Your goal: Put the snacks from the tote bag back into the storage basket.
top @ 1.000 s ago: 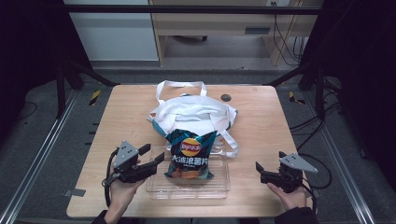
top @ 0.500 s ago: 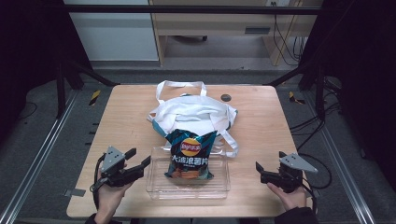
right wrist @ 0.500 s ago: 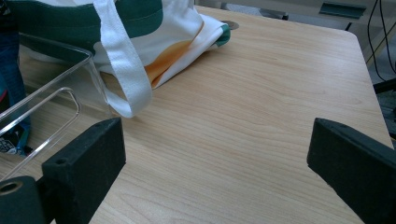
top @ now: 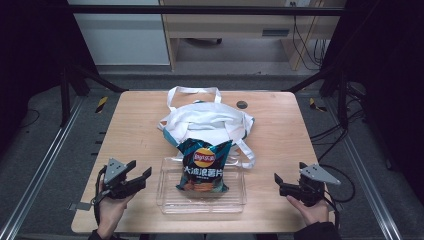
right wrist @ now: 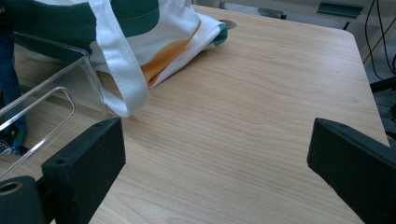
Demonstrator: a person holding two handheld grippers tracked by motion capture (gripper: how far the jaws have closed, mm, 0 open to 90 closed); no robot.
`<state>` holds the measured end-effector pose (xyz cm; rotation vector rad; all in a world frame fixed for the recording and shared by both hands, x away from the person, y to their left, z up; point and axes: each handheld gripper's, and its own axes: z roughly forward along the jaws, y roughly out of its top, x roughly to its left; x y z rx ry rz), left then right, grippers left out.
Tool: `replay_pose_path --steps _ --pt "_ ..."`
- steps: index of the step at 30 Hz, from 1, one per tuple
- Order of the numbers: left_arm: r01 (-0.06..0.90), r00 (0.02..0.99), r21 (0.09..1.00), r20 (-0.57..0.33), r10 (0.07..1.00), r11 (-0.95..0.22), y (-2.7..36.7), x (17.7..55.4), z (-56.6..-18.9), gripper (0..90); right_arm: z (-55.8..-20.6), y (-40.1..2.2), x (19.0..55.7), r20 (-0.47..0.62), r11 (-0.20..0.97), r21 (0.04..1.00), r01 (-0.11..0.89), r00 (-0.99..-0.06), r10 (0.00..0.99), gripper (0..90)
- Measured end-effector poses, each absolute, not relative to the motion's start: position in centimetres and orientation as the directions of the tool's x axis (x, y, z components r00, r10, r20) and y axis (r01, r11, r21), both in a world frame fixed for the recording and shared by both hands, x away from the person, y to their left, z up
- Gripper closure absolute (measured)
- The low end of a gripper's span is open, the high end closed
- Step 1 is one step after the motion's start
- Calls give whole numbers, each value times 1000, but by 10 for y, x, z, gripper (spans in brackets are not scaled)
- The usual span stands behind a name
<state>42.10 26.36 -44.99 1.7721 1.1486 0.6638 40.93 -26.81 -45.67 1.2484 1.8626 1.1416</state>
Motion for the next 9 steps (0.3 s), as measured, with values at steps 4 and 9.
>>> replay_pose_path --steps 4,9 --pt "428 422 887 -30 906 -171 265 422 -452 346 -457 -269 410 -28 182 898 400 -361 932 47" --pt "433 427 883 -23 904 -182 264 423 -453 346 -457 -271 410 -27 179 898 403 -356 934 46"
